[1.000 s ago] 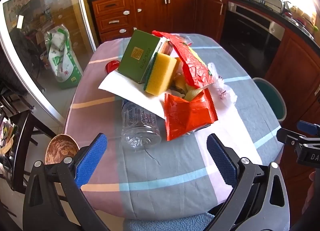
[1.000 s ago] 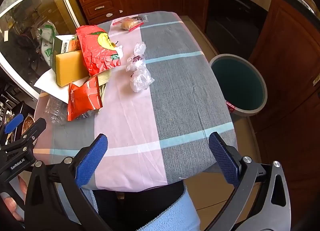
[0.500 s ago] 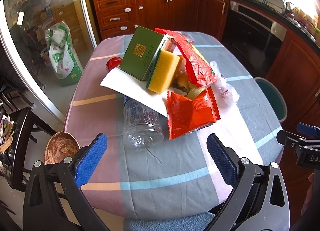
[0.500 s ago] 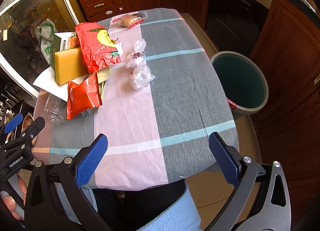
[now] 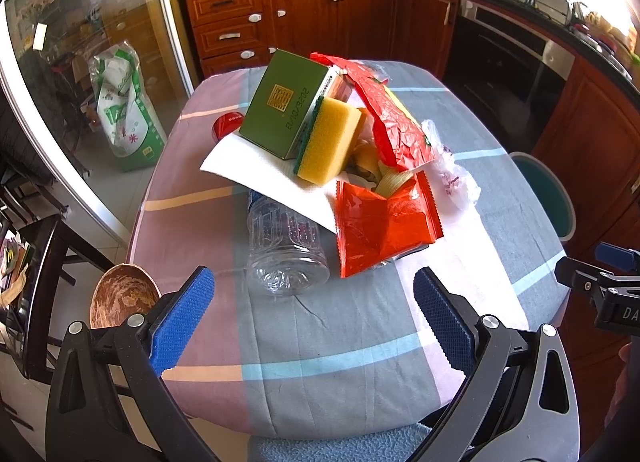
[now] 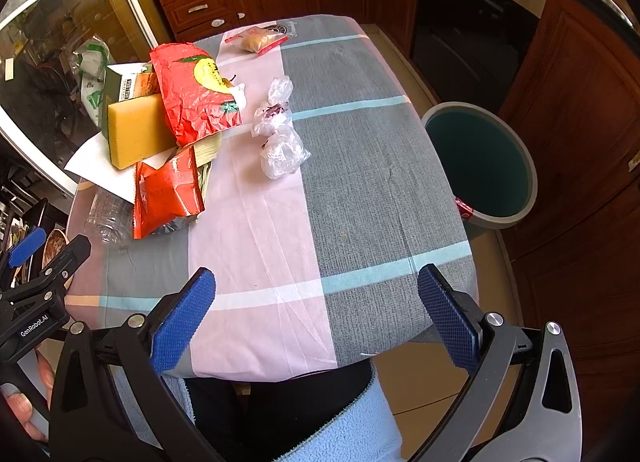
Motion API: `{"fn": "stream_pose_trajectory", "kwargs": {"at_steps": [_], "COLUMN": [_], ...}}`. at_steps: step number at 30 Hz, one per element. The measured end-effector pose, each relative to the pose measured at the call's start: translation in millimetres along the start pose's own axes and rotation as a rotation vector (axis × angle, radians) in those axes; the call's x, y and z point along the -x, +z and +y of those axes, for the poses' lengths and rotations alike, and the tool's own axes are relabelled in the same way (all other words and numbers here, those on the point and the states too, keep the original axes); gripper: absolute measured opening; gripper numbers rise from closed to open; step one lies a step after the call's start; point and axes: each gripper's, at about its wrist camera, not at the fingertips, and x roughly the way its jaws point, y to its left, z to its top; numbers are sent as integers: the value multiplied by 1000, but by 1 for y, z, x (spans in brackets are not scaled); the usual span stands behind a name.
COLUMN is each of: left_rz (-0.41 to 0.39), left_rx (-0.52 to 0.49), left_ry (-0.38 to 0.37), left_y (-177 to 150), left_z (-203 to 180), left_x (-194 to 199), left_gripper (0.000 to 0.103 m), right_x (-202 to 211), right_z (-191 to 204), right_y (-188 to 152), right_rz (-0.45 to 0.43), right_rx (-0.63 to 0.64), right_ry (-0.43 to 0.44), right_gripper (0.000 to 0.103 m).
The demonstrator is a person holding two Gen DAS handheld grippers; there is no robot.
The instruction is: Collect trash
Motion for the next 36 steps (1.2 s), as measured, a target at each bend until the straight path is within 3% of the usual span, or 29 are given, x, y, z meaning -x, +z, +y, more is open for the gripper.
{"fn": "stream_pose_trajectory", "kwargs": {"at_steps": [36], "left_rz": [35], "left_rx": [43], "left_ry": [-9], "left_y": [-2], "left_z": [16], "left_x": [-11], "left_gripper": [99], "right_x": [-15], "right_z": [11], "right_y": [0], "right_rz": [49], "right_rx": [18], "right_ry": [-16], "right_gripper": [97]}}
